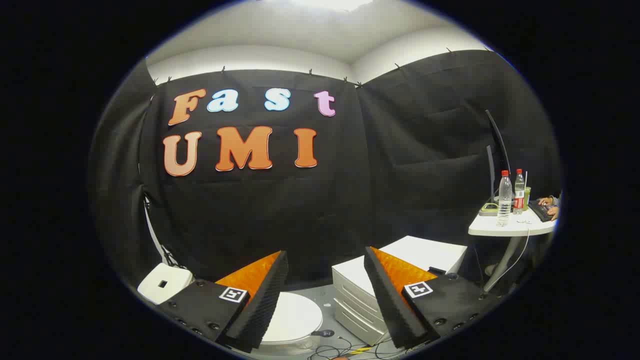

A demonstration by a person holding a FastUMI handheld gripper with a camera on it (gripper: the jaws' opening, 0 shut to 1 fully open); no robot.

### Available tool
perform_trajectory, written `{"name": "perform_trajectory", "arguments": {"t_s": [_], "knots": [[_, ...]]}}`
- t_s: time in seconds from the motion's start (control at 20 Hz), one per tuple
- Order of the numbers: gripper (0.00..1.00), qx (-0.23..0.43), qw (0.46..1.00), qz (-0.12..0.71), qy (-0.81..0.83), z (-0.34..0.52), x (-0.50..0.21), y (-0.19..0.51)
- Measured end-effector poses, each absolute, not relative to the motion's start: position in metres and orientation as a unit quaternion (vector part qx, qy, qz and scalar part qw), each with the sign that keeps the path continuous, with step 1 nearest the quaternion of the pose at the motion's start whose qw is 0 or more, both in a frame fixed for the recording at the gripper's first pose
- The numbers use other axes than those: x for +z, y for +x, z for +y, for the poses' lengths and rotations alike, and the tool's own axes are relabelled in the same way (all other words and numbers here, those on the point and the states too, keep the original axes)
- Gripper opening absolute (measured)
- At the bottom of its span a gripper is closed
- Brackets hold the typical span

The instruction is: Open the toilet lid.

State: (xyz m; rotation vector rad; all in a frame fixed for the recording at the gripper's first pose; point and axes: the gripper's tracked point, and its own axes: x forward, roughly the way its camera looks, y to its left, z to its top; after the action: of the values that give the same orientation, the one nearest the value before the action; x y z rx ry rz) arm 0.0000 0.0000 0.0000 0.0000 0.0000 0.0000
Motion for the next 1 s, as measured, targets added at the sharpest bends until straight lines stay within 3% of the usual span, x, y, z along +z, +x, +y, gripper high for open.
{"name": "perform_trajectory", "arguments": {"t_s": [1.0], "knots": [[0.98,0.009,1.000,0.002,0.014,0.005,-0.003,0.003]]}}
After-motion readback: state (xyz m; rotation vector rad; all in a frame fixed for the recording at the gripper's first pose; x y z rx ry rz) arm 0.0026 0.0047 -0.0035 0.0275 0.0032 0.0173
